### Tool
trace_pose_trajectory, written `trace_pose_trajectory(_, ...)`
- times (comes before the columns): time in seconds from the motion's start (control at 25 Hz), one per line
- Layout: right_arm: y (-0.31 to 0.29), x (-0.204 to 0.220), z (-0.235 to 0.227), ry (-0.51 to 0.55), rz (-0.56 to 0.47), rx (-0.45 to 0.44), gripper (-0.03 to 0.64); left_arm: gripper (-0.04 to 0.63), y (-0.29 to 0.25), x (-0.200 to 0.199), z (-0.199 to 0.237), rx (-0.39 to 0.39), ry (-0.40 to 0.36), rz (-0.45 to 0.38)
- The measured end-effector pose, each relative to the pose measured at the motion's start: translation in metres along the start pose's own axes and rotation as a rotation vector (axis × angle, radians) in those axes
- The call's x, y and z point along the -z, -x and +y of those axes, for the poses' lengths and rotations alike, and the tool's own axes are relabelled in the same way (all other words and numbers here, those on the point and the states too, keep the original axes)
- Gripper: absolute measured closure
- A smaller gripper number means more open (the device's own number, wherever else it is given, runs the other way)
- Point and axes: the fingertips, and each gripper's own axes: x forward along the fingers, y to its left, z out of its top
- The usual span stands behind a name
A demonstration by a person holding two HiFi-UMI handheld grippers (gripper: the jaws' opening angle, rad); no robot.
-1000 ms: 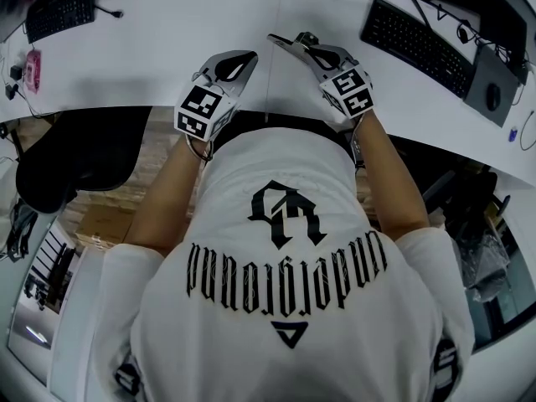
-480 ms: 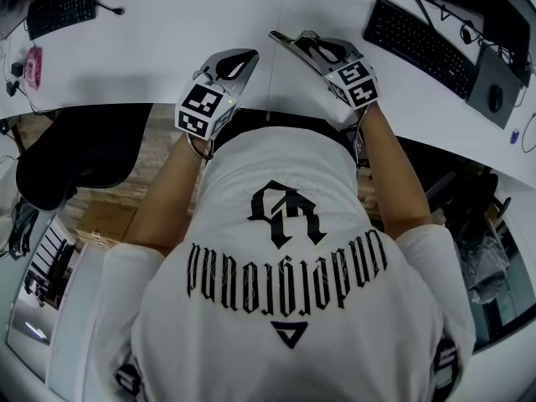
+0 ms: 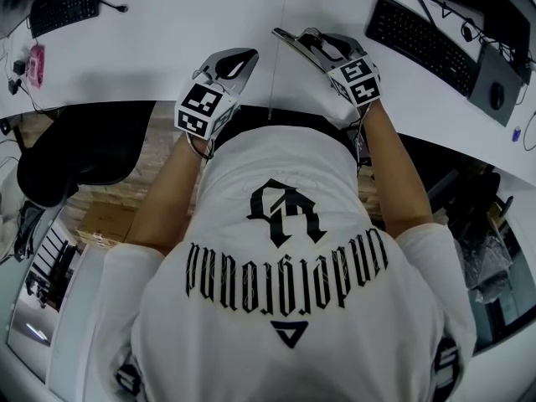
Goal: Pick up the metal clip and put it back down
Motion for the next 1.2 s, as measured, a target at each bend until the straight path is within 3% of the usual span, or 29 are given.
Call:
trace_pose_trajectory(0.24,0.021,-0.016,0.002,0.016,-0.046,0.063,0.503,0.583,0.013,-0.006,-0.005,0.011,-0.029,-0.023)
trace_pose_trajectory(0.44,0.049,-0.033,0.016,0.024,-0.097,0.108,0.503,0.583,0.036,-0.020,-0.016,0.027,0.018,-0.088)
trace_pose_trajectory(1.2,0.174,-0.127,0.127,0.131,-0.406,0.271,0.591,0.583,0.147,-0.069,-0.059,0.055,-0.127,-0.301)
